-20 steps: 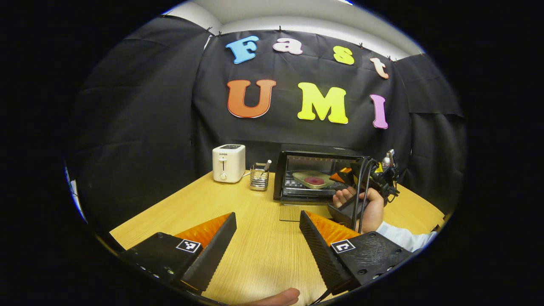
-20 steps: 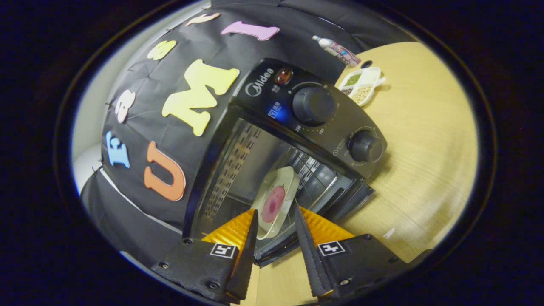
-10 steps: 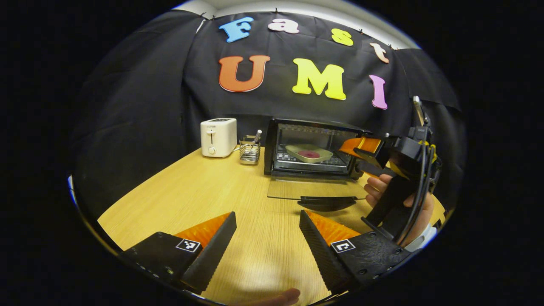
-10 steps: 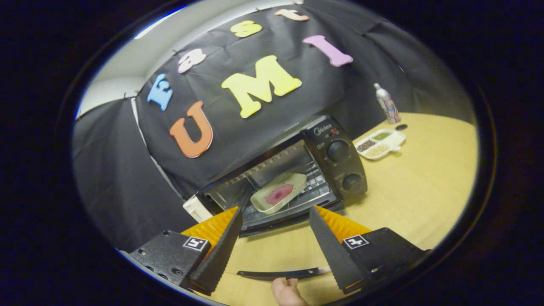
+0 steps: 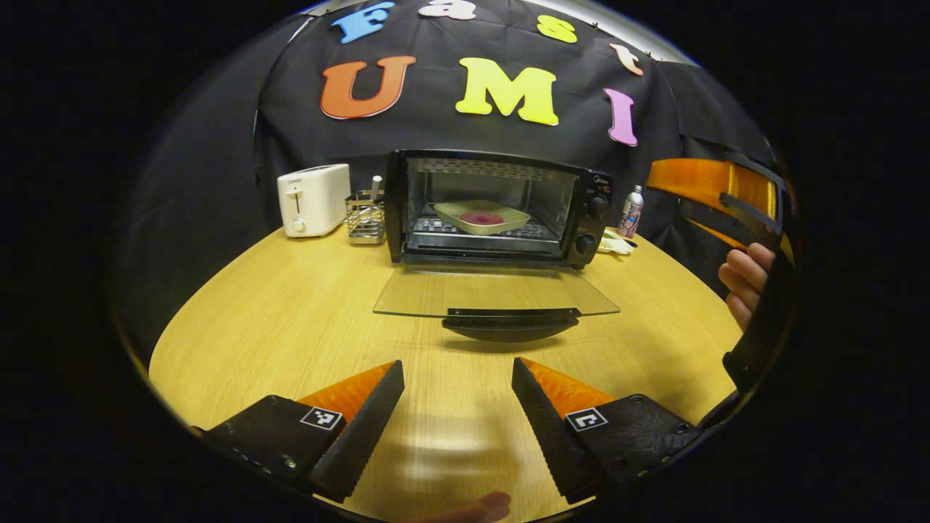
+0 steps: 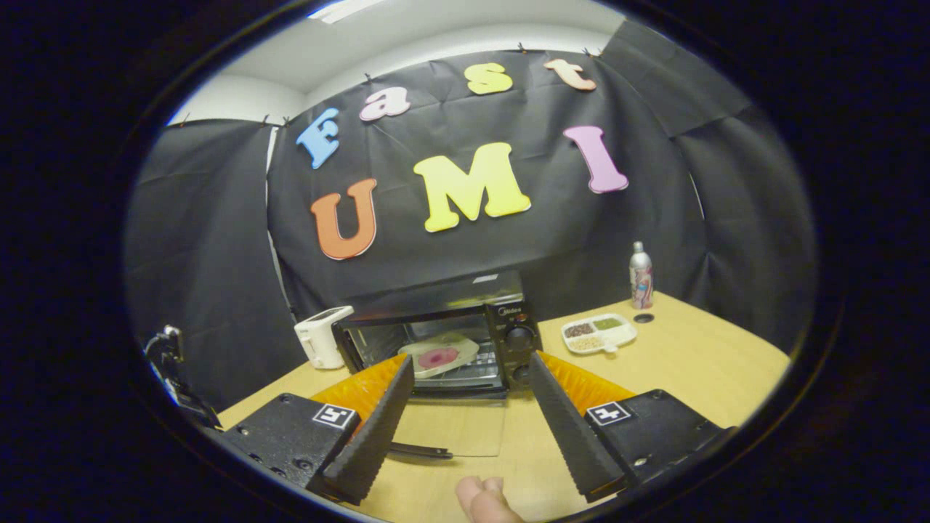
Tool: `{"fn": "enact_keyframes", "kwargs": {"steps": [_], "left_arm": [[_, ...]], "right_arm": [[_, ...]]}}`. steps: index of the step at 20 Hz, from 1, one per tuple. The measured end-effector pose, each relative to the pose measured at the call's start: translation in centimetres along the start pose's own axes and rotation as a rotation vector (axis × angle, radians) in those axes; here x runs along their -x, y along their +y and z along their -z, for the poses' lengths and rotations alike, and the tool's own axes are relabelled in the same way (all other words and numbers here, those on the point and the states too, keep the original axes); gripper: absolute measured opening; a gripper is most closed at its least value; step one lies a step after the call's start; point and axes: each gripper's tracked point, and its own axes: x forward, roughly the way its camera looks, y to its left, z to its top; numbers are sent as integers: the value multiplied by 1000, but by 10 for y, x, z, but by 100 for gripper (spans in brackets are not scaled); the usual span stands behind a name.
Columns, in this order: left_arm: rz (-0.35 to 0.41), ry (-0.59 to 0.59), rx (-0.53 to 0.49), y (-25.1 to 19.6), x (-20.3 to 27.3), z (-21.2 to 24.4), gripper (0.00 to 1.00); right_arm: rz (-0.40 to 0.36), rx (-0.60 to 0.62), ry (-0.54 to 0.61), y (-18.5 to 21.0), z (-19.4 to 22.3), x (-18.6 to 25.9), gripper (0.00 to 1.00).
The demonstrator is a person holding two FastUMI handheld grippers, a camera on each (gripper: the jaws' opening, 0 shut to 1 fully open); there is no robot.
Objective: Open the electric oven with the left hand, put the food in, and close the electric oven.
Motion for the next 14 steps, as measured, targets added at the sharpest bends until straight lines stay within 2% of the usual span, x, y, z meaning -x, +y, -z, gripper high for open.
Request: {"fn": "enact_keyframes", "kwargs": {"steps": [4, 7, 9, 14], "left_arm": [[13, 32, -34, -24, -26, -1, 95], [13, 58, -19, -32, -42, -1, 96], [12, 75, -5, -35, -49, -2, 96], [-31, 181, -33, -31, -60, 13, 96]], "right_arm": [[11, 68, -45, -17, -17, 17, 95], [-8, 72, -62, -24, -27, 28, 96], [16, 92, -89, -40, -37, 35, 95], [-3, 79, -132, -55, -46, 49, 95]]}}
